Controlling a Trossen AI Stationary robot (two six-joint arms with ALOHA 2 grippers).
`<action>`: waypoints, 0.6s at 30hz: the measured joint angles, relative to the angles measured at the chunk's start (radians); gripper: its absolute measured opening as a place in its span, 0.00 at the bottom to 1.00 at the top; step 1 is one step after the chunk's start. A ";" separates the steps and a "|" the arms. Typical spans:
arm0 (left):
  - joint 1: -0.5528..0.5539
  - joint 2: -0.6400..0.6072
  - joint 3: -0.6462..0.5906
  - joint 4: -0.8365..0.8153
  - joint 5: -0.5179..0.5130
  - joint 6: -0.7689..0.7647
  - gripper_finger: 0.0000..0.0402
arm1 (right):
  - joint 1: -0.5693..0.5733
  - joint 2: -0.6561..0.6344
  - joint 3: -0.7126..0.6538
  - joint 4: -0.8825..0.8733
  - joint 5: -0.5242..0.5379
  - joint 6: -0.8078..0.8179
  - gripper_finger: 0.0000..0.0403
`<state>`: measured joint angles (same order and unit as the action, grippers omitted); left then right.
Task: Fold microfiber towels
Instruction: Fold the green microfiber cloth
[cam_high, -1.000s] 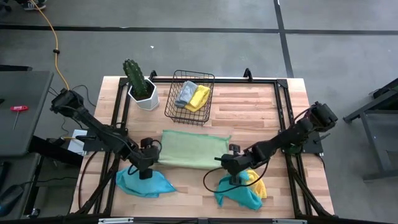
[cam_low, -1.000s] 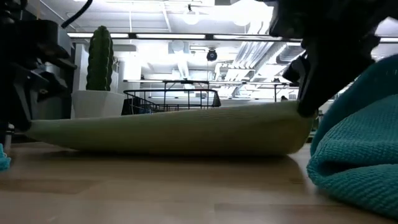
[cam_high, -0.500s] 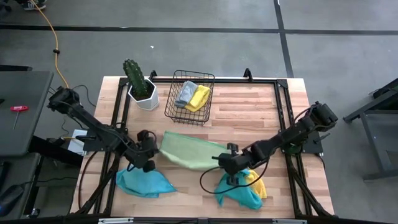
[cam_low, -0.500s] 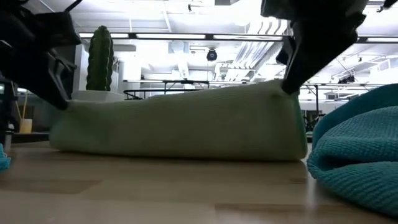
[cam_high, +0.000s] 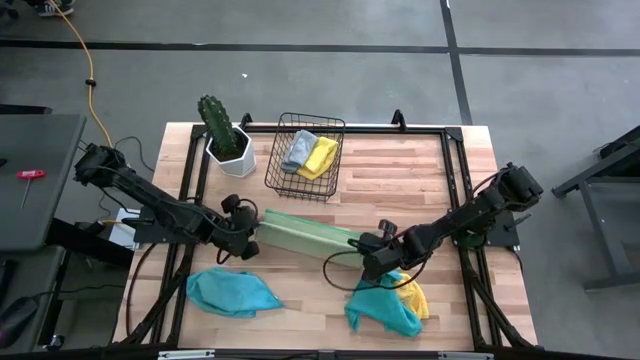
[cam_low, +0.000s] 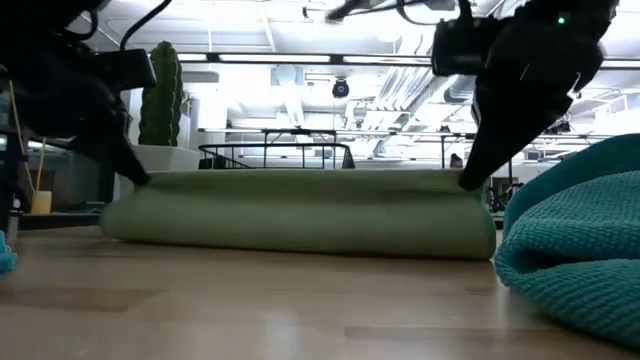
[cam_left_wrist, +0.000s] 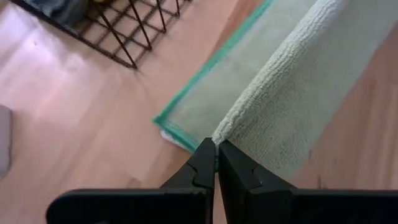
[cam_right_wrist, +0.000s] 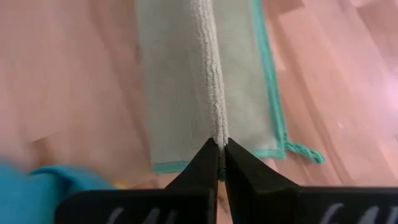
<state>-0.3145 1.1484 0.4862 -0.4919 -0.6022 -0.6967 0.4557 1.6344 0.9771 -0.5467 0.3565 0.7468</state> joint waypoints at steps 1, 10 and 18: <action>0.010 0.000 0.000 0.007 0.000 0.012 0.00 | -0.001 0.000 -0.007 0.000 0.011 0.018 0.00; 0.107 0.063 0.000 0.060 0.007 0.091 0.00 | -0.021 0.002 -0.011 -0.013 0.053 0.090 0.00; 0.177 0.194 -0.001 0.203 0.005 0.198 0.00 | -0.063 0.004 -0.011 -0.052 0.054 0.201 0.00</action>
<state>-0.1375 1.3421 0.4850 -0.2891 -0.5972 -0.4983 0.3930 1.6382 0.9657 -0.5985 0.4107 0.9474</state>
